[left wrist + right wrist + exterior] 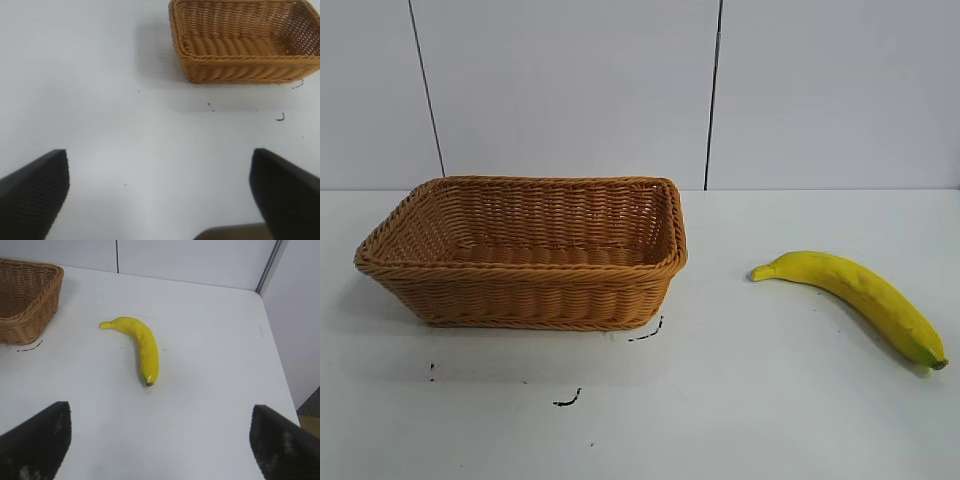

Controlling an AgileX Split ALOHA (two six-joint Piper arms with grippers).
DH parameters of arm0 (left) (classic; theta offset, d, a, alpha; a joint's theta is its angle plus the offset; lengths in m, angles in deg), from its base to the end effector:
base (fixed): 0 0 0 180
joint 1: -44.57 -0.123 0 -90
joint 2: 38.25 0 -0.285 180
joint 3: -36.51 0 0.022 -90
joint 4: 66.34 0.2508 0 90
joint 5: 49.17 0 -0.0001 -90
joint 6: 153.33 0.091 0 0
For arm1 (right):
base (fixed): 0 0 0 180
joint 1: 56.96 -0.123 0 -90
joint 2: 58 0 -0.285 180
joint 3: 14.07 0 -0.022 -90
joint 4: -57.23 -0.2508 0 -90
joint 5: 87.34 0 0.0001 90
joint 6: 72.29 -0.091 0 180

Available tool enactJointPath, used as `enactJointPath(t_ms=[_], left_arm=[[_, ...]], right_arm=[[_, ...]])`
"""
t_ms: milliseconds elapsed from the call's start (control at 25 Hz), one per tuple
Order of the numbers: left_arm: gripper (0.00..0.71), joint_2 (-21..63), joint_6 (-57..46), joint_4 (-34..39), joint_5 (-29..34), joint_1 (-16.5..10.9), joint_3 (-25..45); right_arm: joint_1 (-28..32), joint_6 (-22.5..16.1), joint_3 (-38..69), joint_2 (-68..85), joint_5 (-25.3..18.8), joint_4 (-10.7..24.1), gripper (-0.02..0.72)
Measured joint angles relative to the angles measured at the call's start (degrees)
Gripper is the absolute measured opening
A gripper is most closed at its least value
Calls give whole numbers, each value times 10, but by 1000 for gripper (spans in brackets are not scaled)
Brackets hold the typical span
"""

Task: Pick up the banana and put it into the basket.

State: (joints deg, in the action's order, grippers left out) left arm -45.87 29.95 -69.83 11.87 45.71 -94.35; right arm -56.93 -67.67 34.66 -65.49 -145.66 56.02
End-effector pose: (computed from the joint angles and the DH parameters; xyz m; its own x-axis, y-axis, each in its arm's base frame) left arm -0.0045 -0.0048 0.2743 -0.4636 0.0369 -0.8853 0.0799 0.9968 -0.0003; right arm -0.0036 0.0016 0.2800 -0.4131 -0.0693 -0.9080 -0.0446 0.9974 -0.0558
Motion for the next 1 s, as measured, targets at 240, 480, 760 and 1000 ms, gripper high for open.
enactJointPath(t_ms=[240, 480, 760, 1000], left_arm=[[695, 0, 0, 0, 0, 0, 0], [695, 0, 0, 0, 0, 0, 0], [695, 0, 0, 0, 0, 0, 0], [695, 0, 0, 0, 0, 0, 0]], right_arm=[[0, 0, 0, 0, 0, 0, 696], [0, 0, -16, -23, -6, 2, 696], [0, 0, -121, -241, -10, 2, 696], [0, 0, -228, -465, -29, 0, 696]])
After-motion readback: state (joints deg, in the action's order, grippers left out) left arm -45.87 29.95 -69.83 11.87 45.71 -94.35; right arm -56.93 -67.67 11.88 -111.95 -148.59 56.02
